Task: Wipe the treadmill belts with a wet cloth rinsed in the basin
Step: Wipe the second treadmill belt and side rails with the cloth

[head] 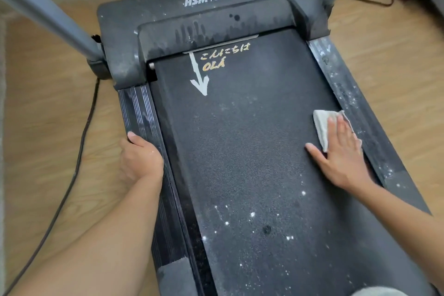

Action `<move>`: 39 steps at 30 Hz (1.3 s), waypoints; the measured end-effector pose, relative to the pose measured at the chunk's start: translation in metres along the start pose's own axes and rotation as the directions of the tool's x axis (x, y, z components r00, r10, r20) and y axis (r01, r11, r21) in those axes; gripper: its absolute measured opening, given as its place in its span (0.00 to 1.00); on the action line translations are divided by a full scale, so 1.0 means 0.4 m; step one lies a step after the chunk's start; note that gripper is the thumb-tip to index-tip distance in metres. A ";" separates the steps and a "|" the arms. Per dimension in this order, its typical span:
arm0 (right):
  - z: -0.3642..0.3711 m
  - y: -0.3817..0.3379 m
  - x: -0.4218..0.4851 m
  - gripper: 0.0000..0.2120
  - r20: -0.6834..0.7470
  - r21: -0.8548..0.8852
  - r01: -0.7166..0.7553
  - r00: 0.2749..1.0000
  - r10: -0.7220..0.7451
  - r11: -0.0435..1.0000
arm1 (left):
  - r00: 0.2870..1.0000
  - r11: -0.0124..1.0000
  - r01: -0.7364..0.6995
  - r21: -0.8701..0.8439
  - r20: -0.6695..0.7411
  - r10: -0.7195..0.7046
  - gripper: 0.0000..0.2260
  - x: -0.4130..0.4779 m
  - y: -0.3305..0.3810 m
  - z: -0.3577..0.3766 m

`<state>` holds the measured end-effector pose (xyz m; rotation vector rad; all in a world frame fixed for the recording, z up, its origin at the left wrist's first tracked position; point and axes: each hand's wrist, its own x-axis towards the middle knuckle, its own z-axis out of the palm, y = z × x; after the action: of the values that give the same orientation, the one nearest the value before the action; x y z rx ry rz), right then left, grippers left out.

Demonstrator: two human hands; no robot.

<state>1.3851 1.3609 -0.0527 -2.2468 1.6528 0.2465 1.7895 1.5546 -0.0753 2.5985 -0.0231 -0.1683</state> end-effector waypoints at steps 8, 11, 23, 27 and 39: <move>0.214 -0.480 -0.298 0.57 0.156 -0.091 0.612 0.788 -0.595 0.786 | 0.999 1.000 -0.025 0.015 0.043 0.024 0.23 -0.003 0.000 -0.013; 0.270 -0.577 -0.364 0.57 0.228 -0.174 0.772 0.636 -0.737 0.612 | 0.998 0.999 -0.033 -0.031 0.059 0.035 0.23 0.000 0.003 -0.016; 0.000 0.030 0.022 0.48 0.045 -0.177 0.232 0.973 -0.228 0.956 | 1.000 1.000 -0.015 -0.005 -0.002 0.015 0.24 0.007 -0.006 0.009; -0.012 0.084 0.038 0.40 -0.015 -0.153 0.242 0.969 -0.248 0.958 | 1.000 1.000 0.009 0.006 0.009 -0.009 0.24 0.008 -0.006 0.008; -0.335 -0.220 0.117 0.02 0.335 -0.320 0.274 0.928 -0.162 0.907 | 0.999 0.998 0.042 -0.040 0.020 -0.042 0.22 -0.005 0.005 -0.016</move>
<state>1.4751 1.2929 0.0706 -2.4782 1.2581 0.8536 1.7883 1.5560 -0.0687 2.5581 0.0279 -0.2070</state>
